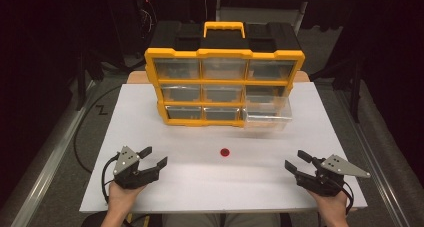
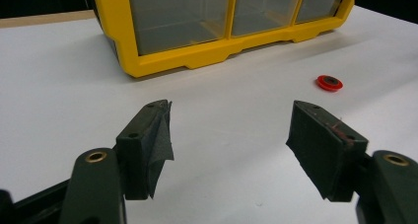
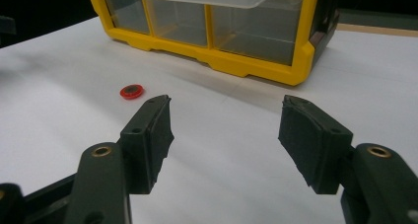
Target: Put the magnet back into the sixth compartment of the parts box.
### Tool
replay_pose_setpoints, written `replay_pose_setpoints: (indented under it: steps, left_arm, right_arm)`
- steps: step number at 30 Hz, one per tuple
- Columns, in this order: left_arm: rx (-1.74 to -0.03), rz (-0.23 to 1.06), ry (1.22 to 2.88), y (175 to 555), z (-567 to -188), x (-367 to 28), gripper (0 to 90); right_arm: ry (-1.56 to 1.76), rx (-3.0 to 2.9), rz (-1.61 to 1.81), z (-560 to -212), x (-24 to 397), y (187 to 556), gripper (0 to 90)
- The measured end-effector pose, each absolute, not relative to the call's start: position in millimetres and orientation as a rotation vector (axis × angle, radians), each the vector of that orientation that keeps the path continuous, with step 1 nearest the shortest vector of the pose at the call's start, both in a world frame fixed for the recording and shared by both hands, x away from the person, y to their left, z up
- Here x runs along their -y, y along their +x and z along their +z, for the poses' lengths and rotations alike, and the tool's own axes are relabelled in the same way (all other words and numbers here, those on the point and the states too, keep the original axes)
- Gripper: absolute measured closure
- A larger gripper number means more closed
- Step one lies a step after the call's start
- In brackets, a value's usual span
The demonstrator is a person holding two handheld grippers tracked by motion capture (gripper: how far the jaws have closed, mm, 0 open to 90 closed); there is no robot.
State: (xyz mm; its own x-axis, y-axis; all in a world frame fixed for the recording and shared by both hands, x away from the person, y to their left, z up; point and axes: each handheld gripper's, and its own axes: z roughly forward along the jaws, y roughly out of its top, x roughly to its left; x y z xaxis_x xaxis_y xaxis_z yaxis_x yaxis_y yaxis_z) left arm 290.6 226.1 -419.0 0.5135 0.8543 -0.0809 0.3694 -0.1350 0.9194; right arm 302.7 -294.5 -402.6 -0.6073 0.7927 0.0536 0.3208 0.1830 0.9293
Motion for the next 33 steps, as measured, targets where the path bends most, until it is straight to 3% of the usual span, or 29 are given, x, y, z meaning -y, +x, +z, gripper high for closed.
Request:
replay_pose_setpoints:
  steps: [33]
  left_arm:
    - [-1.040, 0.584, 1.722, 292, -419, -227, 32.7]
  right_arm:
    - [0.982, -2.090, 1.460, -400, 260, 315, 39.4]
